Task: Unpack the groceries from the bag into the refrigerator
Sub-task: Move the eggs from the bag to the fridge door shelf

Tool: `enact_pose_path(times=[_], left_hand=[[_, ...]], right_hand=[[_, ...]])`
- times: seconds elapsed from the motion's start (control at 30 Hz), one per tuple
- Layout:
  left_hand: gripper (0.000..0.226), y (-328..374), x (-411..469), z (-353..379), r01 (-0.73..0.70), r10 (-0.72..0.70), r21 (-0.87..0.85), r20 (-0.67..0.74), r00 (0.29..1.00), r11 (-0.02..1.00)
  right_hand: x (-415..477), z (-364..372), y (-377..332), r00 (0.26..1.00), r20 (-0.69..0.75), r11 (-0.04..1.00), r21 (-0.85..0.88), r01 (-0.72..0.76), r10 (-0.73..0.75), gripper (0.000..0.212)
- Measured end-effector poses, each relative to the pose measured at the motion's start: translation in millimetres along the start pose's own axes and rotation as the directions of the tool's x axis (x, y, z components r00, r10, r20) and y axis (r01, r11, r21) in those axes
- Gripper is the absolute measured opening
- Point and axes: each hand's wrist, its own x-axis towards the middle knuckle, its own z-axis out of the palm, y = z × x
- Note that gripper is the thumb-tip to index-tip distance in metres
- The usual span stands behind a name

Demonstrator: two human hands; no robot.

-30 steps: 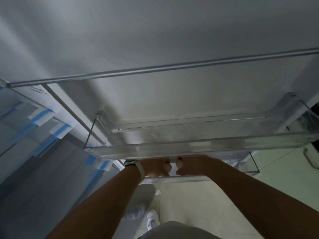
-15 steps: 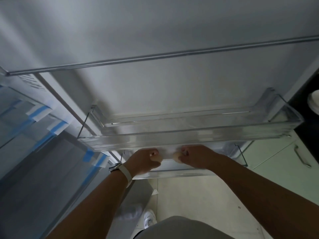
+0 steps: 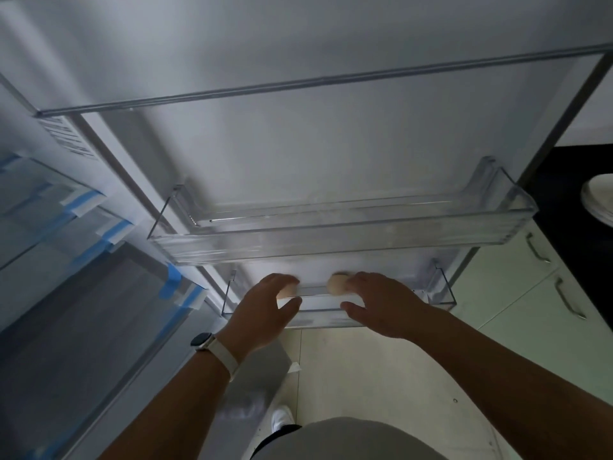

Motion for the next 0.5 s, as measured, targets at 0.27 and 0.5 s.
enact_pose_path(times=[0.27, 0.5], left_hand=[[0.04, -2, -2, -12, -0.227, 0.235, 0.259, 0.001, 0.972, 0.939], [0.048, -8, -5, -17, -0.398, 0.401, 0.281, 0.049, 0.915, 0.874]], right_hand=[[-18, -11, -20, 0.984, -0.158, 0.99, -0.122, 0.065, -0.084, 0.046], [-40, -7, -53, 0.982, -0.174, 0.977, -0.186, -0.104, 0.072, 0.056]])
